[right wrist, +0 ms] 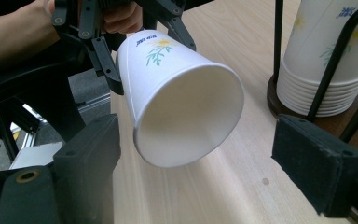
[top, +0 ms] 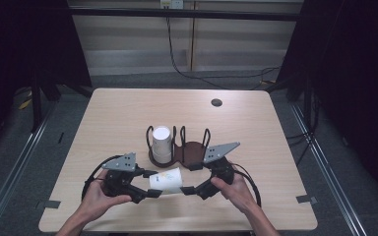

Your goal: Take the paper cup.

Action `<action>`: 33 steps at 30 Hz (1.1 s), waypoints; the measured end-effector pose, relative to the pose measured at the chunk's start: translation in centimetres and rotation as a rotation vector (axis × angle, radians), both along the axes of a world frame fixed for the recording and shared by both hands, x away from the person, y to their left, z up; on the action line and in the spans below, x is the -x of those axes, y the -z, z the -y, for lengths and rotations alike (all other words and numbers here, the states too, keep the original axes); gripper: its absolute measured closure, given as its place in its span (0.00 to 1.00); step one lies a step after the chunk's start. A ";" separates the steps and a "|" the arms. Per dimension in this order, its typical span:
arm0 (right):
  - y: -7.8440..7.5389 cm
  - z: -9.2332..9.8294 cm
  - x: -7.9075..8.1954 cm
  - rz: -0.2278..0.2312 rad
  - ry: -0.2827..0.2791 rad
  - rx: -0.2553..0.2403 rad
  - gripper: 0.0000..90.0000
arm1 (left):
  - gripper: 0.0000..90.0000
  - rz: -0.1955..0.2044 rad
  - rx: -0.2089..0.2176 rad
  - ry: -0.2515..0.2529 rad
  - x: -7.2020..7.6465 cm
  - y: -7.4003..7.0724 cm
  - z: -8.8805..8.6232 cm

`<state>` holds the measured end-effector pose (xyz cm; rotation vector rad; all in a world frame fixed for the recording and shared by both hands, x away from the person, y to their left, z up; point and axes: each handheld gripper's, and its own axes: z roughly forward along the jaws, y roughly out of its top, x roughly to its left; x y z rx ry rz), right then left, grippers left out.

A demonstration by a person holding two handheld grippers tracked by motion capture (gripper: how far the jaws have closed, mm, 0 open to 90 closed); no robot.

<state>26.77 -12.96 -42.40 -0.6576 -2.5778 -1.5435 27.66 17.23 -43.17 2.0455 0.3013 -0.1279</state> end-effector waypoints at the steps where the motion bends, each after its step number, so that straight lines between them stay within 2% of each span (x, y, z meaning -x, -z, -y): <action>1: 0.0 0.0 0.0 -0.003 -0.001 -0.008 0.17 | 0.40 0.001 0.008 0.005 0.0 0.0 0.0; 2: 0.0 0.0 0.0 -0.001 -0.001 -0.016 0.17 | 0.40 -0.001 0.023 0.002 0.1 -0.1 0.0; 7: 0.0 0.0 0.0 0.000 -0.013 -0.062 0.16 | 0.40 0.016 0.032 -0.004 0.3 -0.4 0.3; 12: -0.2 0.3 0.0 0.004 -0.015 -0.104 0.16 | 0.40 0.020 0.065 0.007 0.6 -0.8 0.6; 15: -0.1 0.3 0.0 -0.001 -0.027 -0.121 0.16 | 0.40 0.027 0.066 0.006 0.6 -0.8 0.6; 19: 0.3 0.0 0.0 -0.008 -0.036 -0.114 0.16 | 0.40 0.026 0.077 0.003 0.7 -0.9 0.6; 23: 0.4 -0.3 -0.1 -0.007 -0.043 -0.128 0.17 | 0.40 0.018 0.087 0.008 0.6 -0.9 0.7; 33: 0.7 -0.6 -0.3 -0.022 -0.070 -0.165 0.18 | 0.40 0.018 0.082 0.019 0.6 -0.9 0.9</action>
